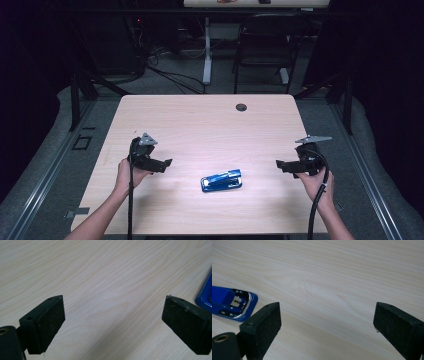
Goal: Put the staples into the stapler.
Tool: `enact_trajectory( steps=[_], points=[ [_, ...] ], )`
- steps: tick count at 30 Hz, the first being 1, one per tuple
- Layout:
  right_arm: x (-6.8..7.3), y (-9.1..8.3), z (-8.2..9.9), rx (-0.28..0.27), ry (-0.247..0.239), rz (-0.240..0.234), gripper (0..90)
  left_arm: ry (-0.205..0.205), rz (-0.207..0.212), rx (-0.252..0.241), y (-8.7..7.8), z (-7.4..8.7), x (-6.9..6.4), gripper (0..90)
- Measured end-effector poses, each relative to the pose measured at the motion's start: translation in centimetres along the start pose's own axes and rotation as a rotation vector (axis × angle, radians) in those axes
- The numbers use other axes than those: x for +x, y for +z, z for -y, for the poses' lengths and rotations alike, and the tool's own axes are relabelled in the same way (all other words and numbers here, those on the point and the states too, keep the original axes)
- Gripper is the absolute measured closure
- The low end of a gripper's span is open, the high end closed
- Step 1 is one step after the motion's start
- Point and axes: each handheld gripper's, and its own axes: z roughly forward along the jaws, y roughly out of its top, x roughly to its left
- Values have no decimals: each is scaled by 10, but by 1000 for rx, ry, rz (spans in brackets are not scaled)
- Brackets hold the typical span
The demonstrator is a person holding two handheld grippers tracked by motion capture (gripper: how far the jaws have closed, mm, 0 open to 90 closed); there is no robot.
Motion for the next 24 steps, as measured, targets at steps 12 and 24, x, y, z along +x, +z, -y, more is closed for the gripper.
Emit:
enact_trajectory(
  steps=[12, 24],
  points=[
    [-1, 1, 0, 14, 7, -5, 81, 1, 6, -3, 0, -1, 1, 45],
    [0, 3, -4, 20, 5, -9, 87, -18, -1, -7, -4, 4, 5, 39]
  ],
)
